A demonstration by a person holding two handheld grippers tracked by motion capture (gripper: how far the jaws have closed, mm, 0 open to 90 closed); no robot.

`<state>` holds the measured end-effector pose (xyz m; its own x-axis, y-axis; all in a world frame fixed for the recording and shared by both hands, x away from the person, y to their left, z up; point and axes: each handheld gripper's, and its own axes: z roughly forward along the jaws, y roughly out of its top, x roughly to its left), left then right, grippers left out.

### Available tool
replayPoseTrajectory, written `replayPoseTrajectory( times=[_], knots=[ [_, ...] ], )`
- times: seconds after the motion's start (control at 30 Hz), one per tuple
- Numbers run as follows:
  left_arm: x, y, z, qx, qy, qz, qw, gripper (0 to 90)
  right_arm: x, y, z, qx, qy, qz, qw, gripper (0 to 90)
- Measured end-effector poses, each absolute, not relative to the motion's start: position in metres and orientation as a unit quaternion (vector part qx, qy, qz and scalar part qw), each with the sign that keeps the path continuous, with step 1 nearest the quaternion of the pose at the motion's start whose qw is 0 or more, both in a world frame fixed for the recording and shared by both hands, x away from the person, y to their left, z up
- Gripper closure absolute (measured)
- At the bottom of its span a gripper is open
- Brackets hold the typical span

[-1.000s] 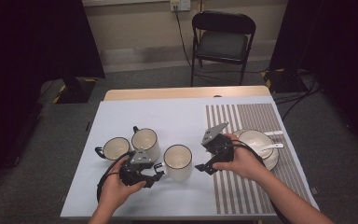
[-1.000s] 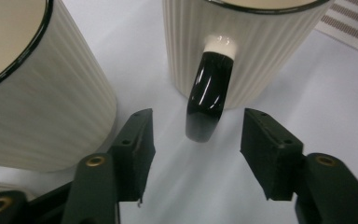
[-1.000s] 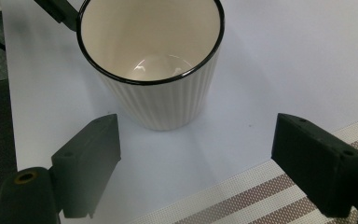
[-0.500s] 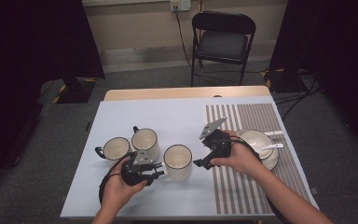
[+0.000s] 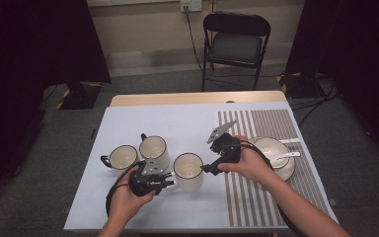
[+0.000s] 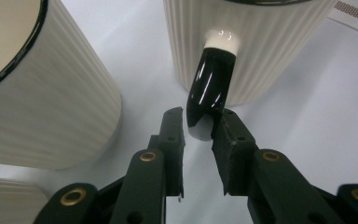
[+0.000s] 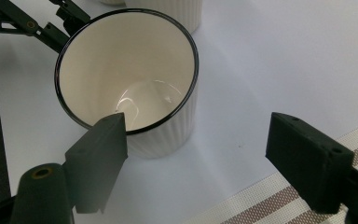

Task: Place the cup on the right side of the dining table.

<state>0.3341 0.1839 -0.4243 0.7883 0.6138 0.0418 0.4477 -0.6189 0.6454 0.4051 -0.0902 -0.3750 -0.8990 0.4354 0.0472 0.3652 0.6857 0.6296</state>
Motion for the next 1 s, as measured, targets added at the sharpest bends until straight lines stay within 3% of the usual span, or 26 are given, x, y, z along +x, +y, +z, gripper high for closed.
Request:
replayPoseTrajectory(
  times=[0.63, 1.0],
  knots=[
    [0.333, 0.175, -0.421, 0.884, 0.321, 0.141, 0.31, 76.1, 0.41, -0.073, -0.375, 0.263, 0.903, 0.339, 0.023, 31.8],
    [0.335, 0.172, -0.418, 0.88, 0.341, 0.135, 0.303, 77.5, 0.413, -0.066, -0.38, 0.277, 0.903, 0.327, 0.031, 41.7]
  ],
)
